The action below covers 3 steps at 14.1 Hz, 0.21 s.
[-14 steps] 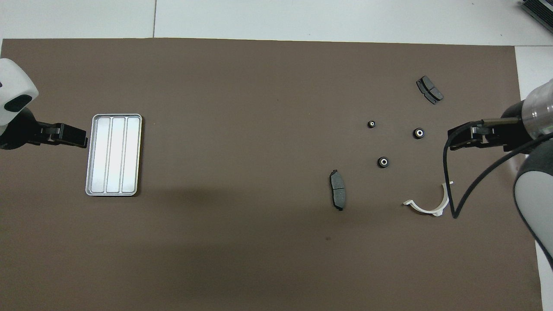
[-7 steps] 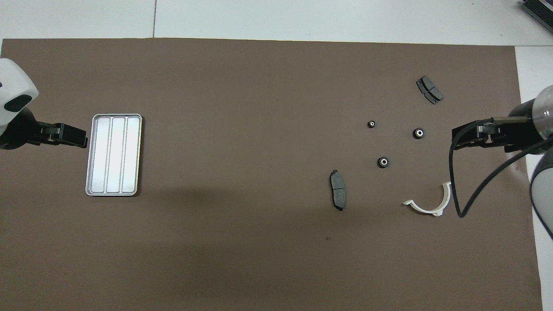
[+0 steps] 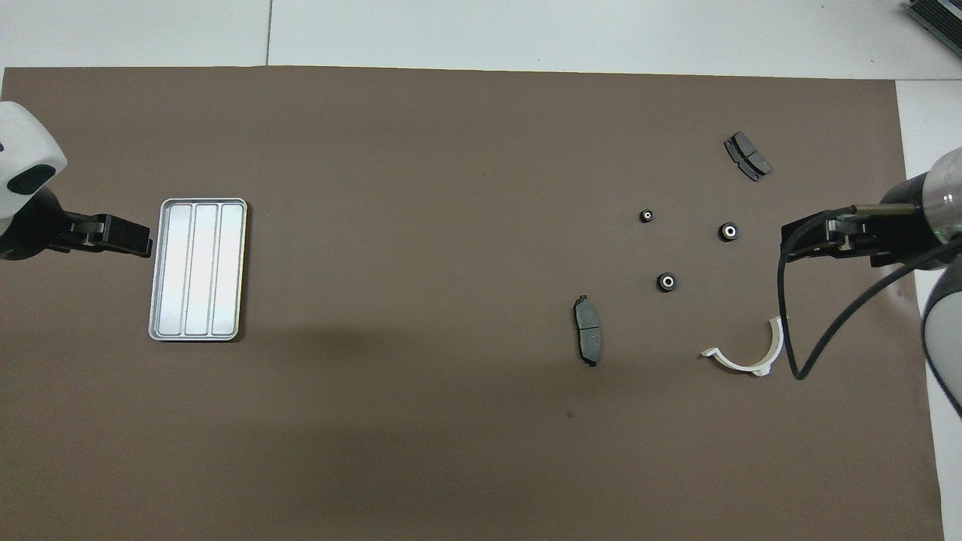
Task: Place bearing gear from tray to pile
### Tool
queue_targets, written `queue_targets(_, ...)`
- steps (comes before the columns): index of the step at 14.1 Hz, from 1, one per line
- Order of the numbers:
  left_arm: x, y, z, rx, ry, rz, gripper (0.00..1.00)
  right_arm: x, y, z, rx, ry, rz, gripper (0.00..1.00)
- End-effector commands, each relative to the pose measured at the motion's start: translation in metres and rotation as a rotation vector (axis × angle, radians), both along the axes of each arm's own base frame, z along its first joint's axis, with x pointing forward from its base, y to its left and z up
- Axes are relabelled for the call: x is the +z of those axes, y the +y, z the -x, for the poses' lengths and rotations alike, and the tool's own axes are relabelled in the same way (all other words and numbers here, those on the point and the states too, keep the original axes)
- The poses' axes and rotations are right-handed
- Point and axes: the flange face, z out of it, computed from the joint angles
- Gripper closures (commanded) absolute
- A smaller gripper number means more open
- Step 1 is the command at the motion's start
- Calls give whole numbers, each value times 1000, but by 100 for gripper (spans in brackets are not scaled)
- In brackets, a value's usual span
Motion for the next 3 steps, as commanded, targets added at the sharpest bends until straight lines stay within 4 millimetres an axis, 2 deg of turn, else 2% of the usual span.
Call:
queue_targets(1, 2, 3, 6, -8, -11, -14, 0, -1, -3, 5, 32, -10, 15, 0)
queue_targets(3, 2, 2, 6, -9, -11, -15, 0, -1, -4, 5, 29, -10, 14, 0)
